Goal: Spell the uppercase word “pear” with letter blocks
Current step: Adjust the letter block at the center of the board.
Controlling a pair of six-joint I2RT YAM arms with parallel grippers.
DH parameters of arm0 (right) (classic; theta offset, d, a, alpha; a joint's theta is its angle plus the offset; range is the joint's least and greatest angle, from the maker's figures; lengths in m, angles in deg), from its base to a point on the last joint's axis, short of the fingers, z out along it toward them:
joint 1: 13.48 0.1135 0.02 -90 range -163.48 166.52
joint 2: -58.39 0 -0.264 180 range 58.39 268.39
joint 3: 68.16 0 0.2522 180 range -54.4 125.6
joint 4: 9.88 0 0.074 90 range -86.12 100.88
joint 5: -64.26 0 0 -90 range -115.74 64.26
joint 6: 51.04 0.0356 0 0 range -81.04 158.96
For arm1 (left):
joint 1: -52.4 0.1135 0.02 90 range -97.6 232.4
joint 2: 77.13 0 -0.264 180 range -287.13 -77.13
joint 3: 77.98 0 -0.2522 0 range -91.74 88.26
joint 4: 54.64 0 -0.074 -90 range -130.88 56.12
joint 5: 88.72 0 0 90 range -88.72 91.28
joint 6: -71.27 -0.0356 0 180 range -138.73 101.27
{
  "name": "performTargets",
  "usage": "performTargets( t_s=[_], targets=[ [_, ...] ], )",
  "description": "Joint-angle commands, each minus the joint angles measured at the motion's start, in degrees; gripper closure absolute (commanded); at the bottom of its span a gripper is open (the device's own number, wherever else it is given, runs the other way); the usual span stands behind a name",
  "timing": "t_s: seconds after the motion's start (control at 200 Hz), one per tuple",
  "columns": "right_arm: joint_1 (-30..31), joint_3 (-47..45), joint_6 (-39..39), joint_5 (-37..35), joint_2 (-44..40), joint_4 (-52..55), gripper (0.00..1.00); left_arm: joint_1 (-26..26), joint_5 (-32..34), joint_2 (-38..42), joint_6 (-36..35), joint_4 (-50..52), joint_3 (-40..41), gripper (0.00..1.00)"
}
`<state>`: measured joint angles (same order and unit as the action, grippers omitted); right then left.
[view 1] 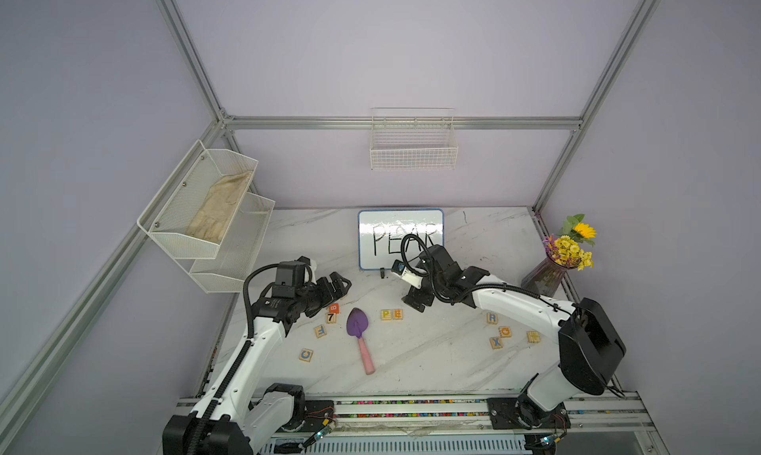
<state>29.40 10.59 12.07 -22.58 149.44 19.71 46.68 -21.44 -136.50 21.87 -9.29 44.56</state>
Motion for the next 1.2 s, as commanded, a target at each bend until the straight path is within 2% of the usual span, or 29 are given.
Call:
performTargets(
  t_s=[0.0,0.19,0.315,0.465,0.645,0.785,0.84,0.915,0.985,1.09,1.195],
  targets=[
    [-0.4,1.8,16.7,-11.8,-2.2,0.7,0.03,-0.2,-2.2,-1.4,-2.4,-4.3,-3.3,0.00],
    [-0.3,-6.3,41.8,-19.2,-12.0,-5.7,0.03,-0.3,-3.7,-5.2,-3.0,-5.8,-5.8,0.00],
    [-0.3,-9.8,59.8,-20.7,-15.9,-1.8,0.03,-0.6,-5.4,-6.6,-2.2,-8.8,-6.0,0.00],
    [2.9,-11.2,67.6,-22.6,-15.7,3.1,0.02,-2.7,-5.2,-7.7,-2.0,-11.8,-7.3,0.00],
    [11.1,-12.7,79.5,-27.9,-16.2,5.9,0.02,-3.5,-5.0,-10.0,-2.4,-12.7,-9.2,0.00],
    [18.0,-11.0,84.7,-38.2,-17.6,11.9,0.02,-3.6,-5.5,-11.8,-2.3,-14.6,-10.3,0.00],
    [19.7,-12.3,84.9,-39.8,-19.3,9.4,0.02,-3.6,-5.7,-12.5,-2.4,-14.7,-11.0,0.00],
    [20.2,-15.8,82.4,-39.0,-21.7,1.5,0.02,-3.6,-5.8,-13.2,-2.6,-15.0,-11.5,0.00],
    [20.1,-16.6,82.3,-38.9,-22.8,0.5,0.03,-3.6,-6.2,-13.6,-2.6,-16.2,-11.2,0.00],
    [19.5,-17.7,87.1,-40.4,-25.0,1.4,0.03,-3.6,-6.9,-14.7,-2.6,-17.8,-11.2,0.00],
    [18.8,-21.1,95.1,-47.3,-28.0,-0.4,0.03,-3.6,-7.7,-15.8,-2.5,-19.1,-11.1,0.00]
  ],
)
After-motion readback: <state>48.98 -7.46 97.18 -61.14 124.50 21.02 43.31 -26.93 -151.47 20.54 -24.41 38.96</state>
